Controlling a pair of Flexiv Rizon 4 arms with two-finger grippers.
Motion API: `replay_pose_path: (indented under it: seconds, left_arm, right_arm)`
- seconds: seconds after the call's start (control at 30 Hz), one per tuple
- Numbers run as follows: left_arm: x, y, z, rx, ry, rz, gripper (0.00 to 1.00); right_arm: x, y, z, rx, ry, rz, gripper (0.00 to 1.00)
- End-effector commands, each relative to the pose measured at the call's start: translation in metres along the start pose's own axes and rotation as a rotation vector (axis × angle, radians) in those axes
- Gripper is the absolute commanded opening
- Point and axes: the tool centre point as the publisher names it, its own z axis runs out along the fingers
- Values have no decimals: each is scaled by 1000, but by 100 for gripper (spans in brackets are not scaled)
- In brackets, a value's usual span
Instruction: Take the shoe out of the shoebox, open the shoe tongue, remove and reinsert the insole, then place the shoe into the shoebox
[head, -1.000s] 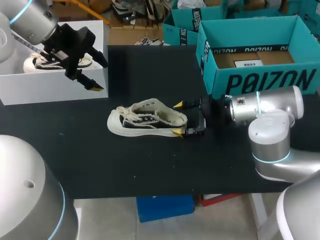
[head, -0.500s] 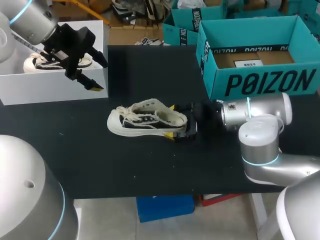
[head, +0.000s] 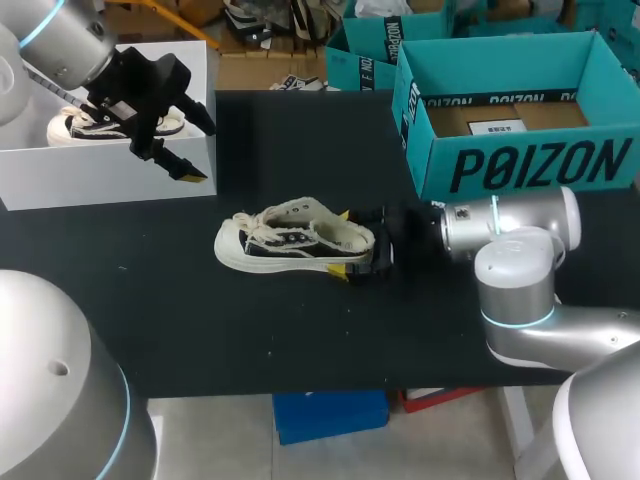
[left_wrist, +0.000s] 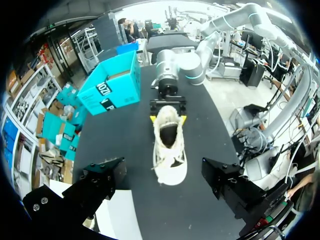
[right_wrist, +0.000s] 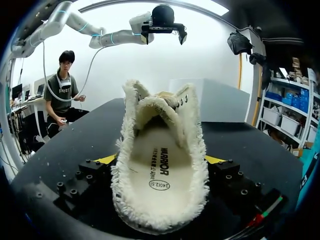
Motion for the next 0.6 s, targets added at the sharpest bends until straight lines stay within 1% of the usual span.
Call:
replay_pose_path:
  seconds: [0.03, 0.33, 0.4, 0.43, 0.47, 0.5, 0.6]
  left_arm:
    - [0, 1, 1, 1, -3, 2, 100]
    - [0, 1, 1, 1, -3, 2, 100]
    - [0, 1, 1, 1, -3, 2, 100]
    - [0, 1, 1, 1, -3, 2, 100]
    - [0, 1, 1, 1, -3, 2, 100]
    - [0, 1, 1, 1, -3, 2, 100]
    - [0, 1, 1, 1, -3, 2, 100]
  right_arm:
    - [2, -8, 2, -6, -6, 1, 100]
    - [4, -11, 2, -13, 3, 10, 100]
    - [5, -12, 4, -29, 26, 8, 100]
    - [6, -12, 6, -23, 38, 13, 100]
    - [6, -13, 7, -19, 36, 16, 0]
    - [6, -13, 7, -37, 36, 14, 0]
    - [6, -13, 7, -37, 36, 14, 0]
